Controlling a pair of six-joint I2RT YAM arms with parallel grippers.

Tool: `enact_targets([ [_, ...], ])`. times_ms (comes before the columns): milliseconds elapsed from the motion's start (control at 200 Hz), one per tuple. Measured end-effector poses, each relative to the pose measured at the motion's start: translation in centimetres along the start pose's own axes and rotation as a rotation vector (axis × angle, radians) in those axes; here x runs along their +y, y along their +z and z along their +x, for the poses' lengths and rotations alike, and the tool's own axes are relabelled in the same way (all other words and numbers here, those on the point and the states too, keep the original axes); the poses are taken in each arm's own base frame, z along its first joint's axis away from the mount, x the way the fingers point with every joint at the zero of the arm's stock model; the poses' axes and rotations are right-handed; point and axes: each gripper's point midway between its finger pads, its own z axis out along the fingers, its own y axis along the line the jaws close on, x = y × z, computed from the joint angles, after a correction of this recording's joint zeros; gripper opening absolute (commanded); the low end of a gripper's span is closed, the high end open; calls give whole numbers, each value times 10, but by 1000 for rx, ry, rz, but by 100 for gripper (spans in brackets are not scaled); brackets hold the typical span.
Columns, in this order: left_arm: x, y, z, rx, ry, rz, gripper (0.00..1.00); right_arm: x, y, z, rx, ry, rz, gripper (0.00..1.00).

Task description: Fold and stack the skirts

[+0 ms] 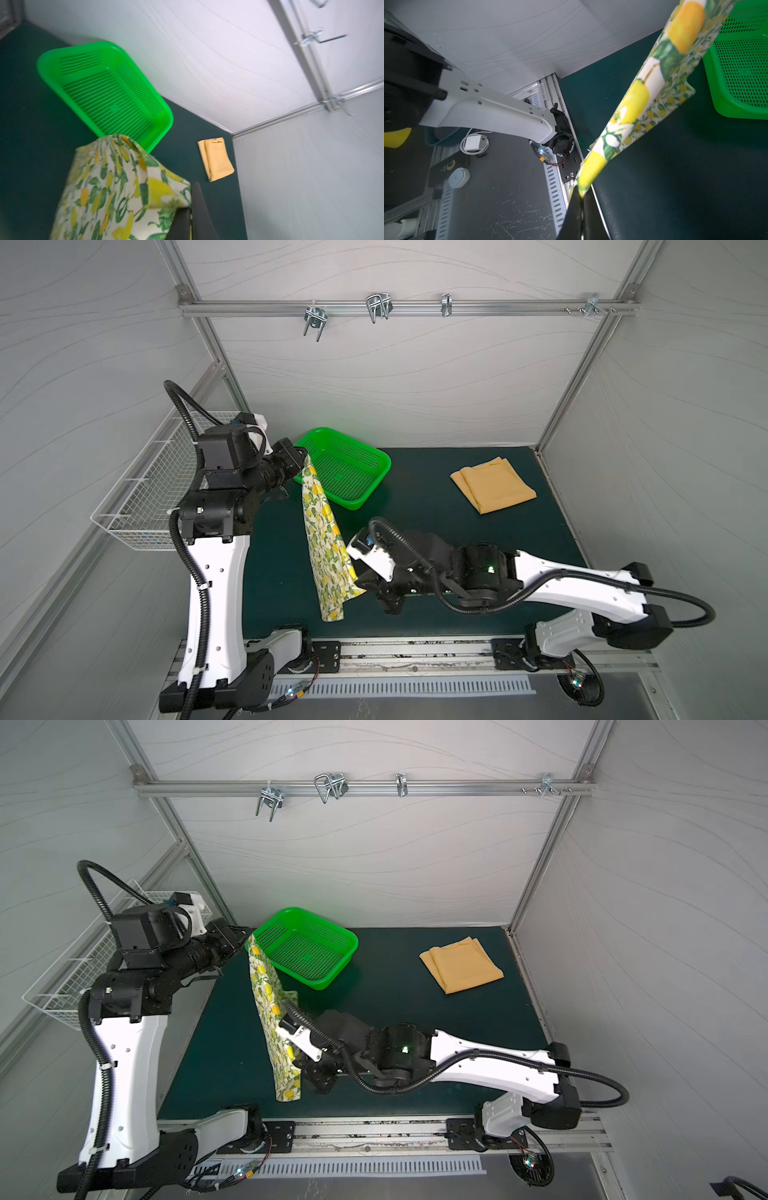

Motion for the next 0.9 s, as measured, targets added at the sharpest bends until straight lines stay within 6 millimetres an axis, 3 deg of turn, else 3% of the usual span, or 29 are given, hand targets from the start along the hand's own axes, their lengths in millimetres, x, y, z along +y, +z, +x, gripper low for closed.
enact_targets([
  [85,-23,21,6,48,29,63,0,-40,-15,6,-22,87,54,0],
  [190,-45,74,34,170,72,116,0,-95,-22,32,-5,227,152,0],
  [365,-34,194,117,436,88,78,0,-175,-26,98,77,461,321,0],
  [490,-34,257,176,580,114,60,0,-220,-43,138,101,601,428,0],
  [570,-45,281,204,629,141,76,0,-251,-61,159,89,693,508,0],
  [665,-62,299,222,653,159,107,0,-279,-80,179,68,796,571,0],
  [780,-82,312,229,654,156,154,0,-304,-99,201,50,906,616,1],
  [900,-84,329,230,643,134,170,0,-325,-108,214,45,974,641,8],
])
